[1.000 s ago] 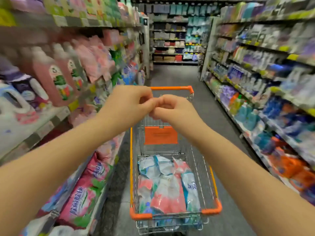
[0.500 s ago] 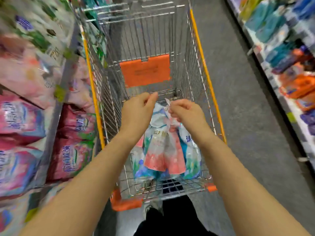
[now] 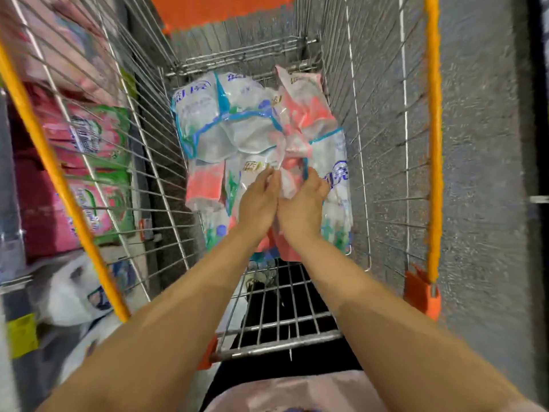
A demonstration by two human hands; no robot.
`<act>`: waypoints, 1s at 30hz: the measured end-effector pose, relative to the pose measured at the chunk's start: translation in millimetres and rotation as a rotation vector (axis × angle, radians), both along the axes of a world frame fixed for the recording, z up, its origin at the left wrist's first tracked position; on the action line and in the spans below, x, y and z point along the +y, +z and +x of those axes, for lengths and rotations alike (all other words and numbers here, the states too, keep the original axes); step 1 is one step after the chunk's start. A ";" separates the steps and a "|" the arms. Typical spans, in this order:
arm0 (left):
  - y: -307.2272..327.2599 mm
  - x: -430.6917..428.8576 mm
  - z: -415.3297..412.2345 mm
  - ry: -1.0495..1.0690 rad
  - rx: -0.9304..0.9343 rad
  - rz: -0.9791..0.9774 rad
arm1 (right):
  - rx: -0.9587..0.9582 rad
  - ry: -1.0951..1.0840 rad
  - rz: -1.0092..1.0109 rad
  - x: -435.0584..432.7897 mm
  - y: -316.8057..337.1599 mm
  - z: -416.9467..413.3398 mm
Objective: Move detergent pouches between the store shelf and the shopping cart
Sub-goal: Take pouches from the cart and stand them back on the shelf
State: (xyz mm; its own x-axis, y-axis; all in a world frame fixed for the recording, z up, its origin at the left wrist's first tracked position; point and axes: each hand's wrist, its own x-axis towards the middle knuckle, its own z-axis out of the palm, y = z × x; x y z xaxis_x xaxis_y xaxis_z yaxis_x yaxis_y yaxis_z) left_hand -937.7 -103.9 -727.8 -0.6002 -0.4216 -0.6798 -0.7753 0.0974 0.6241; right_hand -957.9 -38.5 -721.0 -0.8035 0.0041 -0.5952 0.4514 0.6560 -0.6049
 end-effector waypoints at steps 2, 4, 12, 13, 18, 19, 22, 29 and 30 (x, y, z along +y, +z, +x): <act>-2.8 1.1 1.7 0.057 0.020 0.082 | 0.046 0.025 0.047 2.4 0.8 6.5; -2.6 2.5 3.0 0.131 0.019 0.181 | 0.051 0.074 0.144 2.1 0.5 8.3; 20.7 8.6 7.0 0.173 0.093 0.262 | 0.090 0.082 0.121 10.4 22.2 -4.5; 26.8 5.4 9.6 0.162 0.139 0.236 | 0.116 0.059 0.086 10.6 30.5 -3.7; 71.8 -16.9 27.8 0.082 0.394 -0.027 | 0.243 0.027 -0.087 -2.9 87.1 1.9; 80.3 -21.2 29.8 0.091 0.412 0.000 | 0.250 0.023 -0.110 -6.3 97.2 0.7; 118.8 -35.6 45.4 0.123 0.483 0.161 | 0.293 -0.048 -0.334 -12.9 147.0 9.2; 235.6 -58.7 85.4 0.020 0.737 0.102 | 0.429 -0.028 -0.649 -26.8 273.0 35.7; 252.2 -59.8 90.5 0.048 0.772 0.051 | 0.450 -0.004 -0.695 -27.4 291.6 41.9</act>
